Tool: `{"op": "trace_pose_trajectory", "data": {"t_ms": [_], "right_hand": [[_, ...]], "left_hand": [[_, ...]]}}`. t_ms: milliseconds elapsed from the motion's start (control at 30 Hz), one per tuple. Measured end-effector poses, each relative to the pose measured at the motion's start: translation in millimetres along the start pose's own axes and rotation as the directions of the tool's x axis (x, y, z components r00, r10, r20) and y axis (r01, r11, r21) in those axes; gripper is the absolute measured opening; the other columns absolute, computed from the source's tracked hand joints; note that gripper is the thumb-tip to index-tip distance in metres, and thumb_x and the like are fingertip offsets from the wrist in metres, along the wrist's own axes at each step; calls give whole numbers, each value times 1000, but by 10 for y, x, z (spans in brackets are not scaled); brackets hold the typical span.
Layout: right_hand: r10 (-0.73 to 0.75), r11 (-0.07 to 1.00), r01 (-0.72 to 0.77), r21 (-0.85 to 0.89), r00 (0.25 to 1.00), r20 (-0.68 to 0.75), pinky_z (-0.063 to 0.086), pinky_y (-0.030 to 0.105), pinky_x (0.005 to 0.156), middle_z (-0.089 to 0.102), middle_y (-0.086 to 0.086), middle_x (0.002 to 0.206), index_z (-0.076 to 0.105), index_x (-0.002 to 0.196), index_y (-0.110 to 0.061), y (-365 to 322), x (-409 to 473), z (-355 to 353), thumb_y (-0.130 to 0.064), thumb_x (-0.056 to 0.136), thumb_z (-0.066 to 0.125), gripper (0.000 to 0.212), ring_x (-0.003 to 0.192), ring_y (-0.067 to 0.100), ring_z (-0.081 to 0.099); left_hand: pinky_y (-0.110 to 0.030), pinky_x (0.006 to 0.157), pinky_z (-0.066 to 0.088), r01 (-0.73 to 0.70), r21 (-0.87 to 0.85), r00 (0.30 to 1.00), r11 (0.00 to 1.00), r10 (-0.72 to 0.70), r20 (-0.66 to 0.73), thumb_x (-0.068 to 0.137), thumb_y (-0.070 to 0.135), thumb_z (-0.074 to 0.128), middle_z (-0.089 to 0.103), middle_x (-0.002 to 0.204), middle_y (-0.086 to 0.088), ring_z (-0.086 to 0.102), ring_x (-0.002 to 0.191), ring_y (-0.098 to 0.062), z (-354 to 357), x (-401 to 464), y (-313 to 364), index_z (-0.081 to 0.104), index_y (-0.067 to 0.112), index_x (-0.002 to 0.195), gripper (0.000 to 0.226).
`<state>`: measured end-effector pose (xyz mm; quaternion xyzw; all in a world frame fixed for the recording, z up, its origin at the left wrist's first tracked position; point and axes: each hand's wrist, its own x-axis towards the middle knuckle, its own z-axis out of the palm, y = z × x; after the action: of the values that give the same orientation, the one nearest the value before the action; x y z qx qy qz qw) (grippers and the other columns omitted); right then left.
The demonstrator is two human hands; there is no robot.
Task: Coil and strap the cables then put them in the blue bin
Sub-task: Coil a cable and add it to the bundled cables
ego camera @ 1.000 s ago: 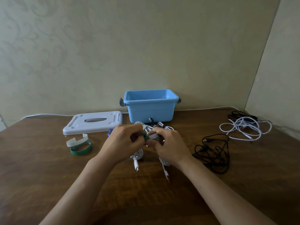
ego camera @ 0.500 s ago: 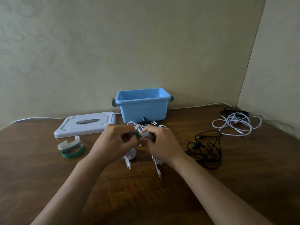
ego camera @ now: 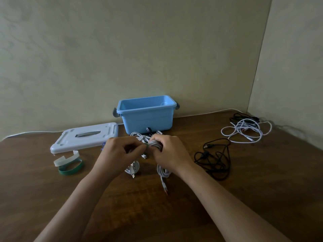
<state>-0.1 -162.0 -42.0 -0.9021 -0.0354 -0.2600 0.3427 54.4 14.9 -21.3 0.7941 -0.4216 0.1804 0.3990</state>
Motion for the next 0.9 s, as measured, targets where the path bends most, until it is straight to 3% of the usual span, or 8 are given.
{"op": "trace_pose_trajectory", "data": {"t_ms": [200,367,600,700,800,900], "right_hand": [[-18,1000,19,-25,999,40,36,14,57,63,-11,72,68,94,-21,-34,6,-62,-31,95,67,11,65,4,59],[-8,999,11,-31,994,112,39,17,59,65,-11,82,68,104,-21,-56,11,-101,-21,99,63,7,72,2,60],[8,1000,-7,-3,981,196,52,26,73,64,-15,87,68,116,-27,-121,13,-199,-16,99,64,21,85,4,65],[6,999,-12,35,985,172,57,32,74,68,-11,89,68,116,-29,-164,9,-212,-21,99,64,19,81,4,65],[-14,996,-1,93,987,161,55,27,75,70,-10,96,68,121,-27,-198,5,-222,-22,98,66,24,83,2,65],[21,963,-56,265,991,131,58,29,89,71,-4,116,63,134,-22,-179,29,-228,-26,97,68,38,102,6,67]], "left_hand": [[-21,61,54,113,-40,989,993,-109,99,82,22,78,71,74,11,68,69,-9,-47,23,-25,75,25,83,5],[-23,68,58,146,-21,979,989,-141,147,82,20,79,73,79,11,70,75,-6,-78,27,-30,74,23,85,6],[-25,68,58,93,18,984,996,-94,154,81,22,80,70,77,12,69,73,-5,-59,24,-27,68,22,81,12],[-31,71,60,107,-5,980,994,-104,171,80,22,80,72,79,10,69,75,-6,-121,36,-48,69,20,84,12],[-36,70,61,119,-43,981,992,-111,156,80,19,79,73,78,7,71,74,-10,-155,23,-20,70,16,85,11],[-30,66,61,182,-158,983,970,-178,39,76,16,82,74,75,3,72,68,-11,-158,24,50,71,9,81,14]]}}
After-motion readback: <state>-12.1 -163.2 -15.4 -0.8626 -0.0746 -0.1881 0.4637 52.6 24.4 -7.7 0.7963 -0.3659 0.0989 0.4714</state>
